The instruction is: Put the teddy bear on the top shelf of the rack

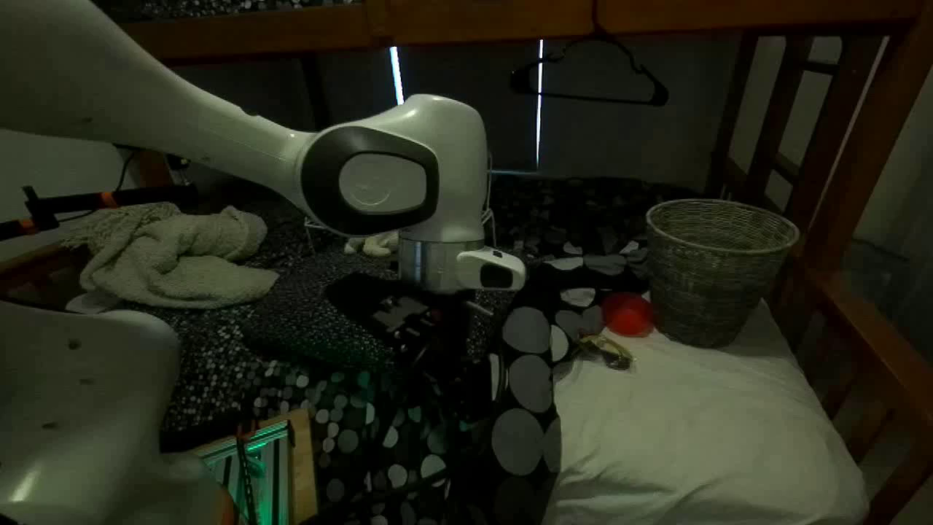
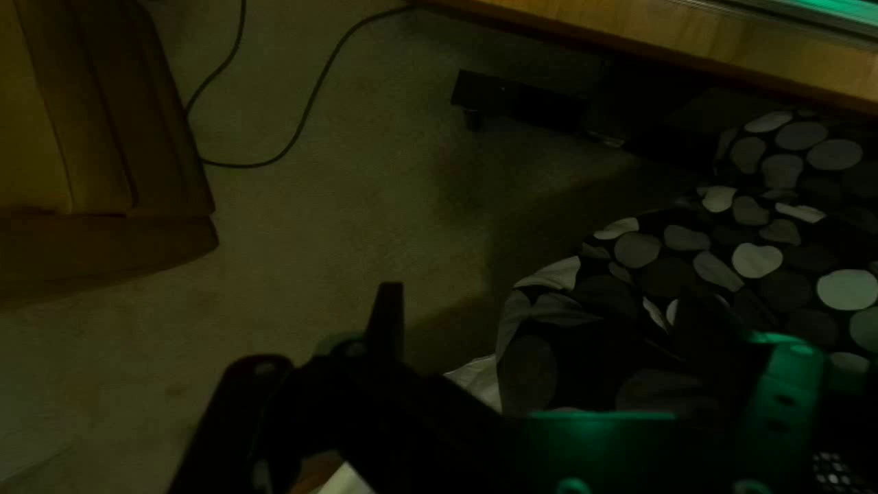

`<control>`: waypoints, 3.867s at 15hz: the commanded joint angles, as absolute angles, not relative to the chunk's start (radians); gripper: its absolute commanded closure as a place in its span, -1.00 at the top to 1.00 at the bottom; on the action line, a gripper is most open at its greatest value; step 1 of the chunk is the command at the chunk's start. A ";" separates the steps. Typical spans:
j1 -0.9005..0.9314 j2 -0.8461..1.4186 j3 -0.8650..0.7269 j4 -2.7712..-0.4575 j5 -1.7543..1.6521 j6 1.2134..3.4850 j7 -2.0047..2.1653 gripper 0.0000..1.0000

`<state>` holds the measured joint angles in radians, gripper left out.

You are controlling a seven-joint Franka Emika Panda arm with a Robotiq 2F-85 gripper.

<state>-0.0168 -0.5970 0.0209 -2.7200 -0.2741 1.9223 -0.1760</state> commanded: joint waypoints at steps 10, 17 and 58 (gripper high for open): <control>-0.003 -0.597 0.008 -2.718 -0.280 1.917 -0.170 1.00; 0.109 -0.569 0.084 -2.642 -0.250 2.072 -0.183 1.00; 0.760 -0.046 0.181 -2.024 0.477 2.456 -1.409 1.00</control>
<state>0.8223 -0.1131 0.1213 -2.0736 0.5503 2.5193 -1.3988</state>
